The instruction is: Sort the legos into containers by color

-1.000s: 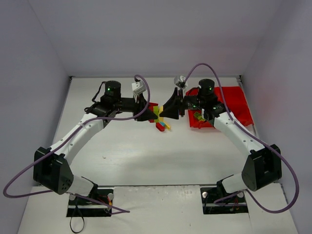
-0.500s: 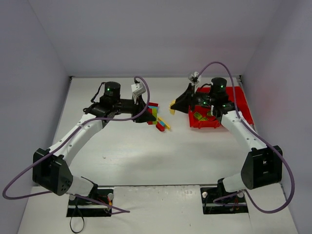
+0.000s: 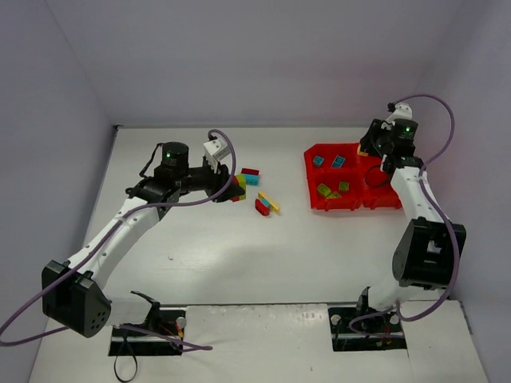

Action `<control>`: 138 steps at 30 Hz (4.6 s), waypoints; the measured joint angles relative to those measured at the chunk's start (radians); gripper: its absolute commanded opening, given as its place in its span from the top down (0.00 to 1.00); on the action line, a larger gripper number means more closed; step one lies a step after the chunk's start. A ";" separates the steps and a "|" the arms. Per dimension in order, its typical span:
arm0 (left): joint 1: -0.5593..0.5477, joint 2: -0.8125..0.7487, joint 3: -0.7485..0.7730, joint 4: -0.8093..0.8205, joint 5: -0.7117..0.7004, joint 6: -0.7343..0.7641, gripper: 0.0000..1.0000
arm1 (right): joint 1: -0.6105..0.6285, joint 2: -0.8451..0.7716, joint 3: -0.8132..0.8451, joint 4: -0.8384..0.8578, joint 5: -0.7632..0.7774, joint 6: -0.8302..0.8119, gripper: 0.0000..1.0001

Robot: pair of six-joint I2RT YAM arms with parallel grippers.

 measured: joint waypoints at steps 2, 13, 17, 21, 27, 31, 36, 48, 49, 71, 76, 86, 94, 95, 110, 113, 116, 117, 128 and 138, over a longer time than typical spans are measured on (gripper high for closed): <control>0.000 0.009 0.000 -0.001 -0.031 -0.001 0.91 | -0.010 0.049 0.027 0.001 0.077 0.003 1.00; 0.000 0.012 -0.009 -0.008 -0.168 0.000 0.91 | -0.038 0.246 0.128 -0.008 0.304 0.014 0.91; 0.000 0.011 -0.010 -0.009 -0.175 0.001 0.91 | -0.045 0.304 0.183 -0.006 0.312 0.014 0.71; 0.000 0.005 -0.014 -0.006 -0.153 0.001 0.90 | -0.045 0.359 0.220 -0.010 0.310 0.015 0.56; 0.000 0.000 -0.015 0.001 -0.100 0.002 0.91 | -0.045 0.380 0.230 -0.037 0.279 0.018 0.47; 0.000 -0.001 -0.023 0.016 -0.063 0.002 0.90 | -0.045 0.371 0.229 -0.045 0.222 0.016 0.45; 0.000 -0.003 -0.035 0.021 -0.021 0.002 0.90 | -0.045 0.266 0.172 -0.055 0.128 0.013 0.46; 0.000 -0.004 -0.045 0.035 0.097 0.003 0.90 | 0.240 -0.119 -0.047 0.048 -0.504 -0.042 0.45; 0.000 -0.004 -0.045 0.036 0.110 0.005 0.90 | 0.283 -0.124 -0.059 0.059 -0.557 -0.053 0.45; -0.004 0.013 -0.041 -0.053 0.224 0.119 0.90 | 0.632 -0.053 -0.053 0.068 -0.942 -0.257 0.52; -0.005 0.013 -0.041 -0.056 0.224 0.130 0.90 | 0.654 -0.029 -0.040 0.066 -0.947 -0.265 0.56; -0.009 0.013 -0.041 -0.063 0.219 0.151 0.90 | 0.666 -0.008 -0.019 0.064 -0.991 -0.267 0.64; -0.012 -0.003 -0.047 -0.058 0.201 0.167 0.90 | 0.670 0.007 -0.018 0.054 -1.012 -0.270 0.67; -0.012 -0.006 -0.048 -0.058 0.199 0.167 0.90 | 0.670 0.007 -0.018 0.054 -1.014 -0.273 0.70; -0.016 -0.014 -0.058 -0.051 0.153 0.183 0.49 | 0.658 0.007 -0.016 0.026 -1.018 -0.300 1.00; -0.016 -0.014 -0.058 -0.051 0.139 0.192 0.49 | 0.639 0.004 -0.016 0.015 -1.017 -0.301 1.00; -0.016 -0.014 -0.058 -0.051 0.135 0.196 0.49 | 0.625 -0.002 -0.017 0.011 -1.017 -0.301 1.00; -0.016 -0.014 -0.058 -0.052 0.133 0.199 0.49 | 0.620 -0.005 -0.016 0.010 -1.017 -0.301 1.00; -0.024 -0.014 -0.058 -0.052 0.139 0.209 0.63 | 0.616 -0.013 -0.017 0.008 -1.019 -0.301 1.00; -0.029 -0.008 -0.058 -0.049 0.143 0.194 1.00 | 0.616 -0.013 -0.017 0.002 -1.030 -0.314 1.00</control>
